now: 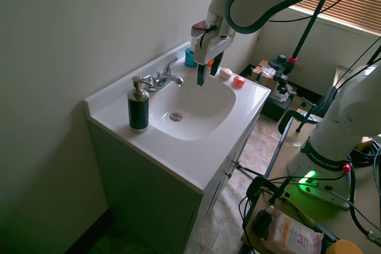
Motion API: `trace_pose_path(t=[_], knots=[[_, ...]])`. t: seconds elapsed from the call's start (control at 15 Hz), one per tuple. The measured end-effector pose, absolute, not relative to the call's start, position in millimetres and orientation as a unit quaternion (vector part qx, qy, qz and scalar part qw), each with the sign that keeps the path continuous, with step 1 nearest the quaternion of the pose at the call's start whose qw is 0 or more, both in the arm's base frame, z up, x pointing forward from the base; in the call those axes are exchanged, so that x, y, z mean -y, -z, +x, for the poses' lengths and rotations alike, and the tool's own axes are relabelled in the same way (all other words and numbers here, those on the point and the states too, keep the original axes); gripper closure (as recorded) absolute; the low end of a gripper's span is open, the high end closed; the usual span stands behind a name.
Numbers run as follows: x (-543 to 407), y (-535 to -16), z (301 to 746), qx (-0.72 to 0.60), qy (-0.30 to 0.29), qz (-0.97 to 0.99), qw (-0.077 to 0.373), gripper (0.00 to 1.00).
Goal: Turn on the cold water
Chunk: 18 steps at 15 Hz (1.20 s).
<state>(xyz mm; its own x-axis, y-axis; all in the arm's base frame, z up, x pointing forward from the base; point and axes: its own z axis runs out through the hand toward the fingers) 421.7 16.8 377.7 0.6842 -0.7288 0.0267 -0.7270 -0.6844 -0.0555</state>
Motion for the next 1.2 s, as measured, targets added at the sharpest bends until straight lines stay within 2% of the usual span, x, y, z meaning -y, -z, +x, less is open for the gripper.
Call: trace_pose_path(t=[0.33,0.67,0.87,1.2], knots=[[-9.6,-385.6,435.7,-0.429,0.032,-0.903,0.026,0.0],[46.3,-387.0,524.4,-0.48,0.064,-0.874,0.032,0.0],[59.5,-381.6,574.0,-0.505,0.106,-0.856,0.029,0.0],[82.2,-358.0,613.3,-0.536,0.133,-0.833,0.005,0.0]])
